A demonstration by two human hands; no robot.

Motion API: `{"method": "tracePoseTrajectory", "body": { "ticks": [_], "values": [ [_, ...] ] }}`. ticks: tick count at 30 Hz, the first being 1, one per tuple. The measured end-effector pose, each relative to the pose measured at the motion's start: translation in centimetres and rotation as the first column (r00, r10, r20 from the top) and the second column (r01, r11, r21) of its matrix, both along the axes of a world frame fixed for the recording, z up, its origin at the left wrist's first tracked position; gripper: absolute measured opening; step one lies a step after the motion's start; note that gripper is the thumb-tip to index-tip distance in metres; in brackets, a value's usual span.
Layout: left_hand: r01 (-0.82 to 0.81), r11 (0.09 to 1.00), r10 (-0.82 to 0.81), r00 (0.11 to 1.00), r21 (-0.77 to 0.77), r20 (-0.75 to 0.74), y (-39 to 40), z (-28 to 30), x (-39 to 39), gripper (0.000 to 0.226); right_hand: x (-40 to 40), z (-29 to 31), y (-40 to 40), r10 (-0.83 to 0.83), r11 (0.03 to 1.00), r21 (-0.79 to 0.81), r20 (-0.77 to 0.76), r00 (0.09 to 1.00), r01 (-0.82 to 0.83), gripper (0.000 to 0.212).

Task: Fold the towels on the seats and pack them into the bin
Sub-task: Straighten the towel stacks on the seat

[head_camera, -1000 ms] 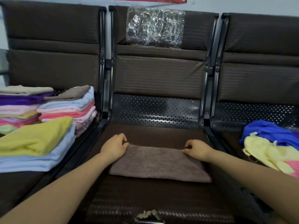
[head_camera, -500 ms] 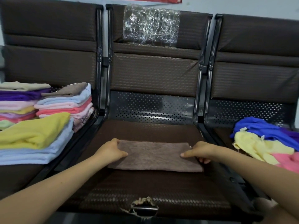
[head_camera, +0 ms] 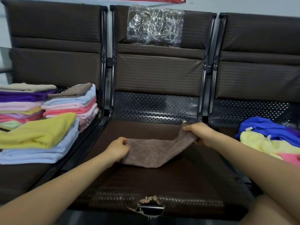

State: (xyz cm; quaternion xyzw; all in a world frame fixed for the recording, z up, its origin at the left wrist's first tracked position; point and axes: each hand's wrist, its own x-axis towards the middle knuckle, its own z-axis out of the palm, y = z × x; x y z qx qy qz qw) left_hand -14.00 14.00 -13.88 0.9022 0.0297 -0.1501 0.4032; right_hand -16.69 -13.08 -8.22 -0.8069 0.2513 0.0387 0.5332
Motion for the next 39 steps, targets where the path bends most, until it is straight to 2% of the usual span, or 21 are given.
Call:
{"method": "tracePoseTrajectory", "body": {
  "ticks": [3, 6, 8, 11, 13, 16, 18, 20, 22, 24, 28, 29, 31, 33, 36, 39],
  "values": [
    [-0.152, 0.981, 0.144, 0.987, -0.118, -0.071, 0.5, 0.2, 1.1, 0.035, 0.6, 1.0, 3.6, 0.045, 0.998, 0.047, 0.021, 0.999, -0.046, 0.014],
    [-0.355, 0.875, 0.276, 0.925, -0.329, -0.261, 1.1, 0.7, 1.1, 0.037, 1.3, 1.3, 7.2, 0.129, 0.985, 0.108, 0.049, 0.99, -0.134, 0.027],
    [-0.4, 0.823, 0.27, 0.9, -0.404, -0.342, 1.4, 1.1, 0.7, 0.039, 1.7, 0.8, 9.4, 0.178, 0.974, 0.123, 0.095, 0.979, -0.189, 0.029],
    [-0.424, 0.765, 0.243, 0.887, -0.484, -0.393, 1.9, 1.3, 0.0, 0.037, 2.0, -0.6, 12.4, 0.287, 0.956, 0.027, 0.121, 0.95, -0.292, 0.018],
    [-0.436, 0.744, 0.236, 0.88, -0.506, -0.412, 2.0, 1.5, -0.3, 0.034, 1.3, -1.4, 13.7, 0.42, 0.9, 0.097, 0.059, 0.905, -0.424, 0.02],
    [-0.412, 0.806, 0.275, 0.896, -0.424, -0.348, 2.1, 1.7, -0.3, 0.034, 0.6, -2.4, 14.1, 0.563, 0.794, 0.27, 0.011, 0.826, -0.545, 0.036],
    [-0.286, 0.933, 0.256, 0.954, -0.22, -0.156, 2.5, 1.2, 0.2, 0.037, 0.6, -2.0, 13.4, 0.508, 0.807, 0.302, 0.083, 0.857, -0.507, 0.032],
    [-0.138, 0.99, 0.134, 0.985, 0.035, 0.107, 2.9, 1.0, 0.3, 0.036, 0.6, -1.4, 12.0, 0.446, 0.866, 0.19, 0.127, 0.886, -0.463, 0.024],
    [-0.085, 0.989, 0.057, 0.974, 0.122, 0.22, 3.1, 1.0, 0.0, 0.029, 0.4, -1.3, 10.0, 0.47, 0.882, -0.102, 0.108, 0.876, -0.46, 0.021],
    [-0.057, 0.988, 0.025, 0.977, 0.146, 0.213, 3.0, 1.0, -0.3, 0.024, 0.1, -1.6, 8.1, 0.503, 0.842, -0.264, 0.066, 0.862, -0.471, 0.02],
    [-0.009, 0.971, -0.014, 0.996, 0.24, 0.093, 2.7, 0.6, -0.6, 0.025, -0.2, -2.5, 6.4, 0.438, 0.881, -0.227, 0.054, 0.897, -0.416, 0.014],
    [-0.02, 0.975, 0.002, 0.997, 0.22, 0.08, 2.5, 0.6, -0.6, 0.026, -0.4, -2.9, 6.4, 0.41, 0.894, -0.207, 0.019, 0.912, -0.398, 0.022],
    [-0.096, 0.994, 0.096, 0.995, 0.046, -0.008, 2.3, 0.6, -0.4, 0.031, -0.8, -3.8, 6.8, 0.364, 0.915, -0.135, -0.128, 0.923, -0.38, 0.046],
    [-0.184, 0.97, 0.148, 0.965, -0.159, -0.216, 1.8, 0.9, -0.5, 0.038, -1.3, -4.5, 7.4, 0.381, 0.899, -0.127, -0.241, 0.893, -0.418, 0.058],
    [-0.22, 0.937, 0.117, 0.93, -0.272, -0.349, 1.2, 0.9, -0.7, 0.045, -1.3, -4.6, 8.4, 0.439, 0.883, -0.064, -0.235, 0.867, -0.464, 0.046],
    [-0.207, 0.889, 0.058, 0.936, -0.408, -0.348, 0.6, 1.7, -0.8, 0.029, -1.0, -4.2, 9.2, 0.451, 0.89, 0.146, -0.141, 0.881, -0.432, 0.027]
  ]
}}
